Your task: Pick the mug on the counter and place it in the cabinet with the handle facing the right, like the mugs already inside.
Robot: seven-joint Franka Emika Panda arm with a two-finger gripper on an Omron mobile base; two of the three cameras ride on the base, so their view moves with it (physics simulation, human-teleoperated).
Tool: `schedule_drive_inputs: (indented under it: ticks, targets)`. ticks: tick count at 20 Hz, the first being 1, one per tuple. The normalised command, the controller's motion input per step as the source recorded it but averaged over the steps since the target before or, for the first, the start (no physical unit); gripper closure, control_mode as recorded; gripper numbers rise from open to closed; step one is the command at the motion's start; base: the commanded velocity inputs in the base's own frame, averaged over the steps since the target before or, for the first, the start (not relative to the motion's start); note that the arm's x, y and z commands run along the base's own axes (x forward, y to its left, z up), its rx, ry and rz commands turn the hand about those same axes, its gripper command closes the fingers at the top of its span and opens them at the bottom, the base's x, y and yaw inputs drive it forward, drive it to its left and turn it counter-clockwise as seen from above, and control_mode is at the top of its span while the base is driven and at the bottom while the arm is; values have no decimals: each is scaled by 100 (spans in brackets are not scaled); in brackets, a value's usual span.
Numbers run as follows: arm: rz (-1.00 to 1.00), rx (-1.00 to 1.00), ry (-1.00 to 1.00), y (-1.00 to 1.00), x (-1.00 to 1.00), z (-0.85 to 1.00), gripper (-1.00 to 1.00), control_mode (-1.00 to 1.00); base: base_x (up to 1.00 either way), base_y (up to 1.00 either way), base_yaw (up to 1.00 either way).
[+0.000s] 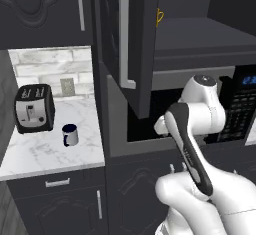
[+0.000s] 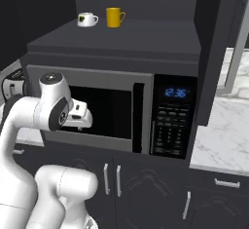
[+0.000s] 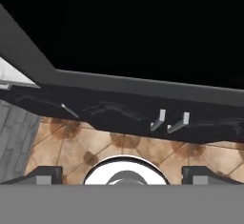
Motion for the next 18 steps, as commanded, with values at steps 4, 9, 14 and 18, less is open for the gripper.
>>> schedule_drive_inputs:
  ticks: [4, 9, 14, 18]
  targets:
    - [0, 0, -9, 25, -30, -45, -100, -100, 0, 0, 0]
    - [0, 0, -11, 28, -19, -37, -100, -100, 0, 0, 0]
    - [0, 0, -8, 39, -2, -22, -100, -100, 0, 0, 0]
    - [0, 0, -9, 51, 0, -29, -100, -100, 0, 0, 0]
